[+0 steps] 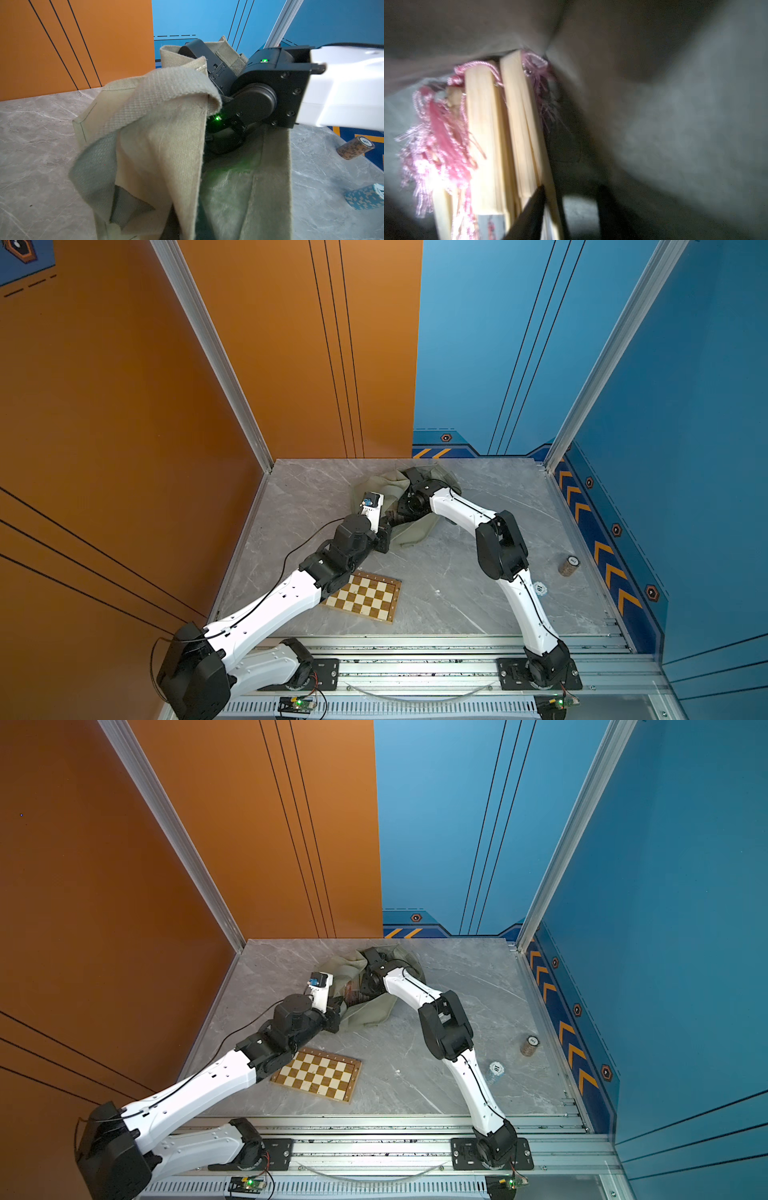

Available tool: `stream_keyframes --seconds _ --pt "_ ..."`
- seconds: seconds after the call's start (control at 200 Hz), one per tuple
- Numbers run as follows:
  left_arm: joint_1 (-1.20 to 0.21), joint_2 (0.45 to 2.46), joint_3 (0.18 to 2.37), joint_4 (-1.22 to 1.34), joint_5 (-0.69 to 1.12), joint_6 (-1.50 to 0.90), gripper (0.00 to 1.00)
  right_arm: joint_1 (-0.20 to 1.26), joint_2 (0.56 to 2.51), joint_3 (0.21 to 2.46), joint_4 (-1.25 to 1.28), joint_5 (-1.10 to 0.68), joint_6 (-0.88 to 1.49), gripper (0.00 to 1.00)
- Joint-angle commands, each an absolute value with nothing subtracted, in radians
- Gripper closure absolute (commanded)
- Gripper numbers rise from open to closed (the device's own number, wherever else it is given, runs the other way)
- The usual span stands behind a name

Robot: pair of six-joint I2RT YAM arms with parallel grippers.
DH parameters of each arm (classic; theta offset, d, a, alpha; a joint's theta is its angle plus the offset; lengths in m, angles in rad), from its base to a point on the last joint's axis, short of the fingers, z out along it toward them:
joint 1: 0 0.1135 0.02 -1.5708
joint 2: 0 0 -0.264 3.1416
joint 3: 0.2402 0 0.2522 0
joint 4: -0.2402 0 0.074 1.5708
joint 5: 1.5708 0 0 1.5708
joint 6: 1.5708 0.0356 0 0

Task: Take out the folding fans from the tote bags
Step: Pick up the folding fan from the canvas bag.

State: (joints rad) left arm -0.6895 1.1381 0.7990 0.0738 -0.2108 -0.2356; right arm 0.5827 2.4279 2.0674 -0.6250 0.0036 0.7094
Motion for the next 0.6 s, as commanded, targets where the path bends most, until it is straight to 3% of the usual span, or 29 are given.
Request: stream_keyframes --seconds 0.0,0.24,0.41,0.596 --pt "-0.681 1.117 0.781 0.097 -0.153 -0.242 1.0 0.545 2.539 1.999 -0.915 0.065 0.717 0.7" --pt "-0.676 1.139 0.785 0.089 -0.139 -0.237 1.0 0.529 2.484 1.945 -0.803 -0.041 0.65 1.0" --pt "-0.682 1.157 0.794 0.061 -0.145 -0.224 1.0 0.503 2.366 1.778 -0.549 -0.182 0.591 1.0" --pt "-0.689 1.166 0.784 0.058 -0.167 -0.209 1.0 0.486 2.342 1.746 -0.502 -0.25 0.588 1.0"
